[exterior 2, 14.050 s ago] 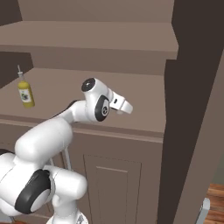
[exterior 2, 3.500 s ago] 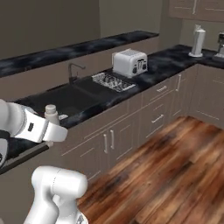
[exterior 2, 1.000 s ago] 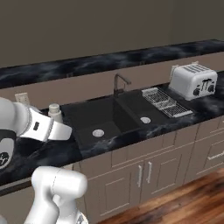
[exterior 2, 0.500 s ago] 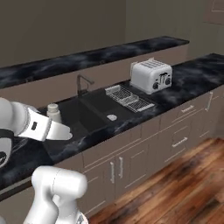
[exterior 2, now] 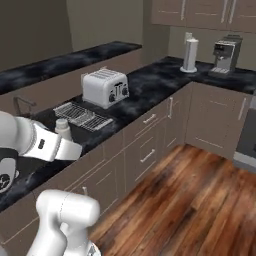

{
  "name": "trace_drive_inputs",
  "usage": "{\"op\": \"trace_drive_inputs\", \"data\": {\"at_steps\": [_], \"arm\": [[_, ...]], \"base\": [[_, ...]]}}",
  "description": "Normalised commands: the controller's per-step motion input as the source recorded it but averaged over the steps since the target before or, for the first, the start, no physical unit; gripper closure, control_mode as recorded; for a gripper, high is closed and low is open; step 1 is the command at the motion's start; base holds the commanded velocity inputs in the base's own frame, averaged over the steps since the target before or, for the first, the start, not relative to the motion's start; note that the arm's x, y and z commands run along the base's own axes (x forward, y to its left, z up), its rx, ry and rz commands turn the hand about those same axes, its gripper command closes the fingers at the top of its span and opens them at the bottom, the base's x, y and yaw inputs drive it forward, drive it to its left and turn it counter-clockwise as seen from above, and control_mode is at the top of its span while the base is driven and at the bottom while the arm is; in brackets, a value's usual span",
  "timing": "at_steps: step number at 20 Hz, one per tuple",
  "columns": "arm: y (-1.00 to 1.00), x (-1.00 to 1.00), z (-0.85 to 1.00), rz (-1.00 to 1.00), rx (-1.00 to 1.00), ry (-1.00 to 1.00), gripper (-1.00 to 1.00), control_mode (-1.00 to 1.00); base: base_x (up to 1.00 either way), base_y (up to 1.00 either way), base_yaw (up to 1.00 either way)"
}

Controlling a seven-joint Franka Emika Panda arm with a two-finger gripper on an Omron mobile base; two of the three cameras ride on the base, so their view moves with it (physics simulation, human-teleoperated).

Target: Retrieve the bottle and the shaker from the cabinet and place them next to the mixing bowl on the counter. Then add garlic from the fridge to the mixing bowl.

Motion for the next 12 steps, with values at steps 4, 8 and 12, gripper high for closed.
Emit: {"op": "trace_drive_inputs", "data": {"at_steps": [4,8,12], "arm": [[0.00,0.00,0.00,0.00,0.00,0.00,1.00,1.00],[0.00,0.00,0.00,0.00,0.00,0.00,1.00,1.00],[0.00,0.00,0.00,0.00,0.00,0.00,1.00,1.00]], "base": [[0.79,-0.36,-0.59],[0.71,-0.42,-0.63],[0.83,-0.02,-0.62]]}}
